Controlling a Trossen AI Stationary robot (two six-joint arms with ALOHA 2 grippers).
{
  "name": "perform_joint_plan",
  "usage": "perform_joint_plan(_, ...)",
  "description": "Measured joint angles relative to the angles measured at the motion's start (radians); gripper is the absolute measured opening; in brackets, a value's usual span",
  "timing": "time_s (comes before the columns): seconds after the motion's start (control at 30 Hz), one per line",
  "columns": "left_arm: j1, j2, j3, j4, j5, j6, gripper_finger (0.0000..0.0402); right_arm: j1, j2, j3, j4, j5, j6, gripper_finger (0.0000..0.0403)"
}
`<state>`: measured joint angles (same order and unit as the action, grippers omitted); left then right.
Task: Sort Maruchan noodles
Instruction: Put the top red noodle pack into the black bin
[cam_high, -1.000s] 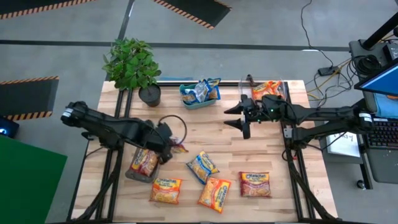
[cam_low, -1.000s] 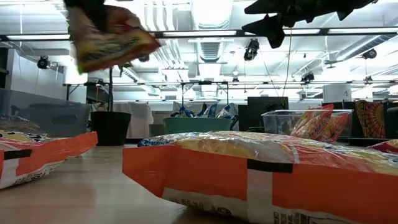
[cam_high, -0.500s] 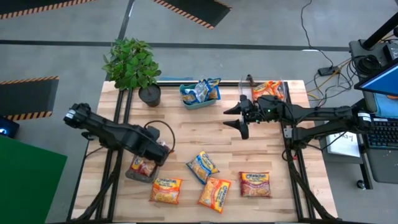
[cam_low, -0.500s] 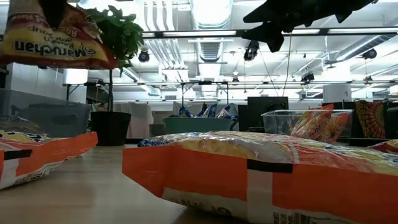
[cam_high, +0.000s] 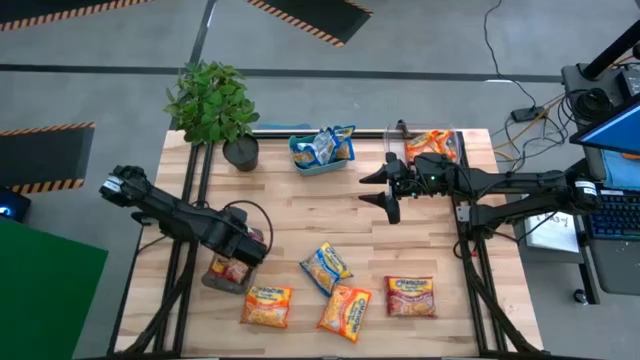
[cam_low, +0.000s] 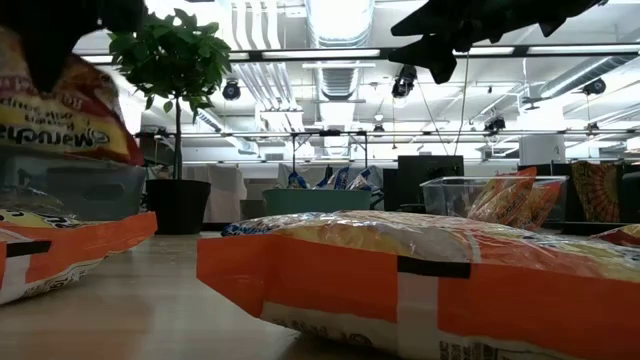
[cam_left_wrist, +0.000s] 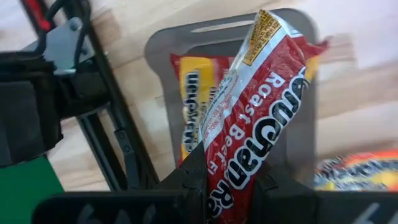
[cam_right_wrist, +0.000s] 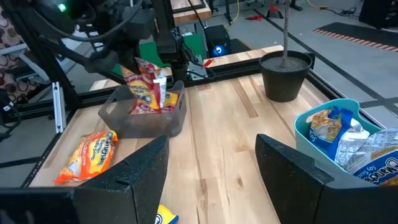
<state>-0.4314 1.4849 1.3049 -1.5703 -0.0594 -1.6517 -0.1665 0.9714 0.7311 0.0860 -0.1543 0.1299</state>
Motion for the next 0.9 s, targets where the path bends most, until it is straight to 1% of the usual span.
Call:
perform_joint_plan(0.17, 0.000, 0.000, -0.063, 0.025, 0.020, -0.071, 0.0029, 0.000, 0.000, 0.000, 0.000, 0.000, 0.000, 0.0228)
perform_joint_plan(0.27, 0.000, 0.001, -0.087, 0.121, 0.011, -0.076, 0.0035, 0.000, 0.000, 0.000, 0.000, 0.000, 0.000, 0.0228)
perform_joint_plan(0.37, 0.000, 0.000, -0.109, 0.217, -0.044, -0.076, 0.0047, 0.000, 0.000, 0.000, 0.000, 0.000, 0.001, 0.0228)
perform_joint_plan(0.43, 0.000, 0.001, -0.122, 0.280, -0.058, -0.069, 0.0054, 0.000, 0.000, 0.000, 0.000, 0.000, 0.001, 0.0228)
perform_joint_plan(0.6, 0.000, 0.001, -0.156, 0.325, -0.054, -0.063, 0.0071, 0.000, 0.000, 0.000, 0.000, -0.001, 0.008, 0.0228)
perform_joint_plan(0.8, 0.000, 0.001, -0.162, 0.350, -0.046, -0.053, 0.0098, 0.000, 0.000, 0.000, 0.000, 0.000, 0.008, 0.0228)
perform_joint_plan(0.9, 0.000, 0.001, -0.164, 0.414, -0.047, -0.031, 0.0114, 0.000, 0.000, 0.000, 0.000, 0.000, 0.008, 0.0228)
